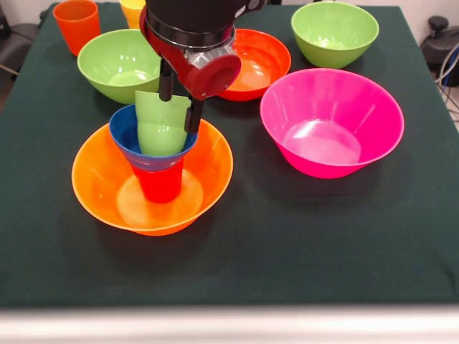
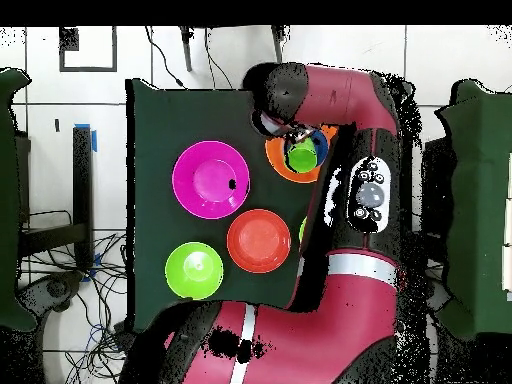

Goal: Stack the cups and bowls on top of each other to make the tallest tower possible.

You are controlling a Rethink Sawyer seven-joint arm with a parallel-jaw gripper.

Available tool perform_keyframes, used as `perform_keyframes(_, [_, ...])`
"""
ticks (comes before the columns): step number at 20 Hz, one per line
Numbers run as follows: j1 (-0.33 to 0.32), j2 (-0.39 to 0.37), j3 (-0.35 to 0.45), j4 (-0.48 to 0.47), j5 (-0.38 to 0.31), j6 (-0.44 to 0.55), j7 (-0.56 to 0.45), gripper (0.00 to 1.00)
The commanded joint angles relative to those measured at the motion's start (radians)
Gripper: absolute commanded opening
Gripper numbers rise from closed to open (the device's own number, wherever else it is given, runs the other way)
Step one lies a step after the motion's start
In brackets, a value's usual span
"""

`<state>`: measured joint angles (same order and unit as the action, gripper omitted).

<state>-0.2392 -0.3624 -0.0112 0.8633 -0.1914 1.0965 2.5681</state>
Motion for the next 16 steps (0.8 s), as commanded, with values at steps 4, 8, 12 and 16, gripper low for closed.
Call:
perform_keyframes(4, [-0.006, 0.049, 0.038, 0.134, 0.001, -0.034, -0.011, 1.00])
perform_keyframes(8, [-0.004, 0.047, 0.037, 0.133, 0.001, -0.029, -0.012, 1.00])
perform_keyframes(12, [0.001, 0.043, 0.031, 0.126, -0.004, 0.000, -0.022, 1.00])
perform_keyframes(16, [-0.001, -0.026, 0.031, 0.163, 0.013, 0.063, -0.061, 1.00])
